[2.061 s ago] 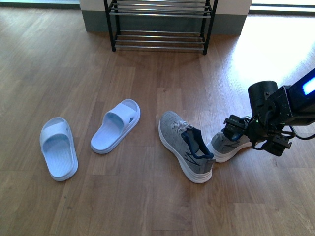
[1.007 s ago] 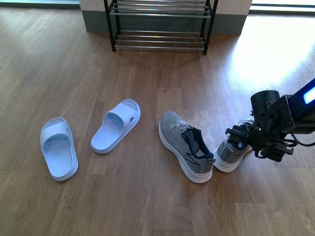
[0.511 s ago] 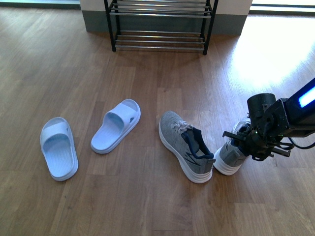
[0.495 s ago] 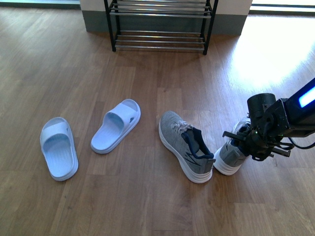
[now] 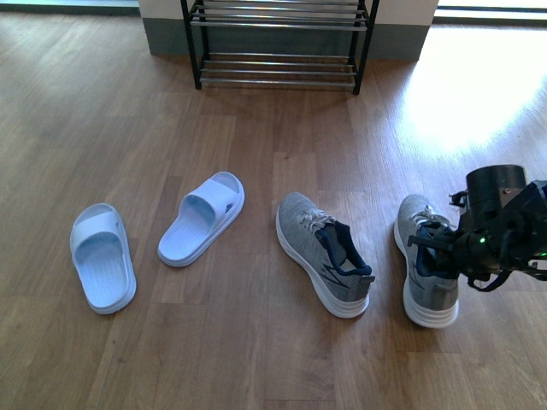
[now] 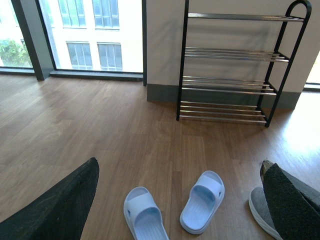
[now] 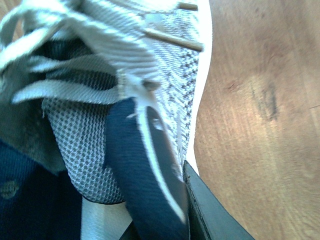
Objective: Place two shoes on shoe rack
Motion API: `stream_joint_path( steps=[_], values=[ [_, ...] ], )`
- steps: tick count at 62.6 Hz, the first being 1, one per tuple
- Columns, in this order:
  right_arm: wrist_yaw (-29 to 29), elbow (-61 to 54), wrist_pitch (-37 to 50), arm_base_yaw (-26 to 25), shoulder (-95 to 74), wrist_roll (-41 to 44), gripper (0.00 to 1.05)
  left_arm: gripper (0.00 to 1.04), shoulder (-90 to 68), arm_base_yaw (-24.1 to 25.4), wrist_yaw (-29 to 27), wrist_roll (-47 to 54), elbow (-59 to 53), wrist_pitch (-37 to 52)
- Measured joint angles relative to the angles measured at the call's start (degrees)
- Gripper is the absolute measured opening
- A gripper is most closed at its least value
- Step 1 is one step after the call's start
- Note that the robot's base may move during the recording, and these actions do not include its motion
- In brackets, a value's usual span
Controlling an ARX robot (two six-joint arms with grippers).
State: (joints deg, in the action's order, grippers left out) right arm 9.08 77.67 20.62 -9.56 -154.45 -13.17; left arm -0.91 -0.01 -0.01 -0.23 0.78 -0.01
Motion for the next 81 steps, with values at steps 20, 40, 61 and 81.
stream_joint_path(
  steps=[20,40,61,81],
  values=[
    [-5.53,-20.06,8.07,-3.26,26.01,6.67,0.01,0.95,0.0,0.0,0.0,0.0,0.0,0.0],
    [-9.97,-39.76,7.85,-7.06,52.65,8.9,0.01,0.95,0.0,0.0,0.0,0.0,0.0,0.0],
    [-9.99,-49.29,5.9,-7.34,69.02,9.57,0.01,0.95,0.0,0.0,0.0,0.0,0.0,0.0],
    [-9.97,-49.31,5.9,-7.34,69.02,9.6,0.01,0.95,0.0,0.0,0.0,0.0,0.0,0.0]
  ],
)
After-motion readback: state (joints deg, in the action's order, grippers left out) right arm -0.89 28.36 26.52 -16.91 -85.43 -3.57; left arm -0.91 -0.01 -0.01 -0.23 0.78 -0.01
